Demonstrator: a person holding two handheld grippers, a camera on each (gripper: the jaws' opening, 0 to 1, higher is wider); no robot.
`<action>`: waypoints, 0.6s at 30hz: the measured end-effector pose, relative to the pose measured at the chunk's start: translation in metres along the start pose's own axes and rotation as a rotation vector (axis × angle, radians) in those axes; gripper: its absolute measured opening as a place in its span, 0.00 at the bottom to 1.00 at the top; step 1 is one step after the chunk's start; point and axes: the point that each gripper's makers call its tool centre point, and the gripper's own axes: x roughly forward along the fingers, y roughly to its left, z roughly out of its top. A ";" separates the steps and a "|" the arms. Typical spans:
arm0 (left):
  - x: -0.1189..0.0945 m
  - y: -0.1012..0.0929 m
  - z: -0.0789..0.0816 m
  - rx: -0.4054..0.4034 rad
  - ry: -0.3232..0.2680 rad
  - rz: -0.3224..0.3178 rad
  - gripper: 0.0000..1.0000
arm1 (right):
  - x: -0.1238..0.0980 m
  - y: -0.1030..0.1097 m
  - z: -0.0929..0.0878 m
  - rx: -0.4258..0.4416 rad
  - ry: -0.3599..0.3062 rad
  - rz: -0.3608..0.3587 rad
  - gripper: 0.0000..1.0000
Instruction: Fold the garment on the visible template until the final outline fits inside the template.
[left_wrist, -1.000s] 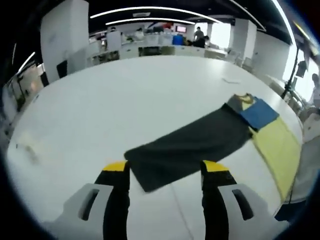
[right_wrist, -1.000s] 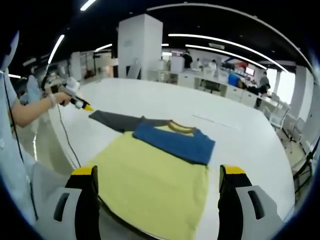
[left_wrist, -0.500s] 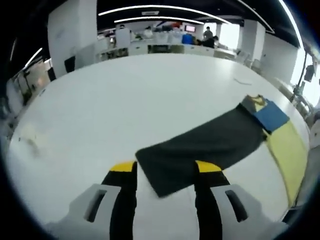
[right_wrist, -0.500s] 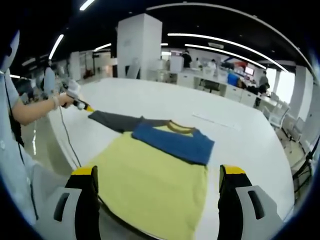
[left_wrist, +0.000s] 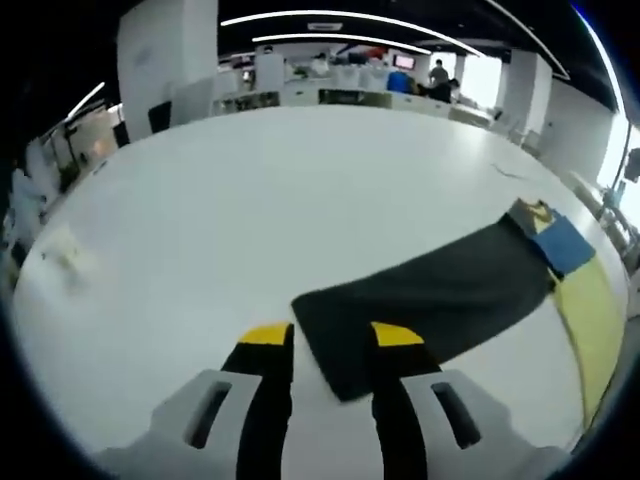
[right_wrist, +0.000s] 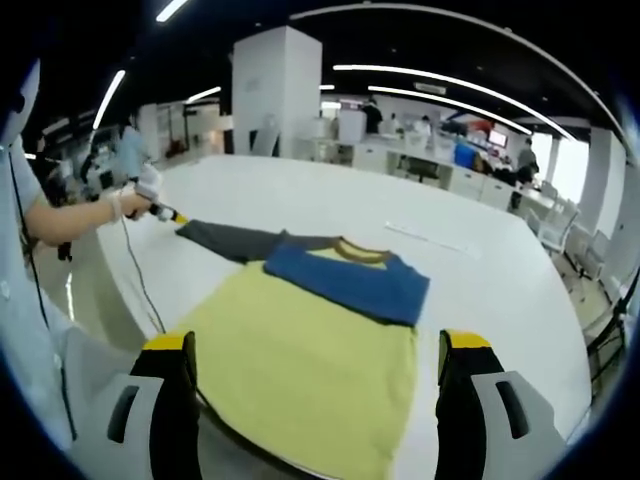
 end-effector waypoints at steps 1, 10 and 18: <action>0.003 0.003 -0.001 0.001 0.000 0.013 0.24 | 0.000 0.000 0.000 0.001 0.000 0.001 1.00; 0.007 0.011 -0.005 -0.035 0.000 0.033 0.17 | 0.000 0.001 -0.001 0.003 0.002 -0.003 1.00; 0.010 0.012 -0.011 -0.028 0.022 0.036 0.15 | 0.001 0.001 -0.002 0.001 0.005 -0.003 0.97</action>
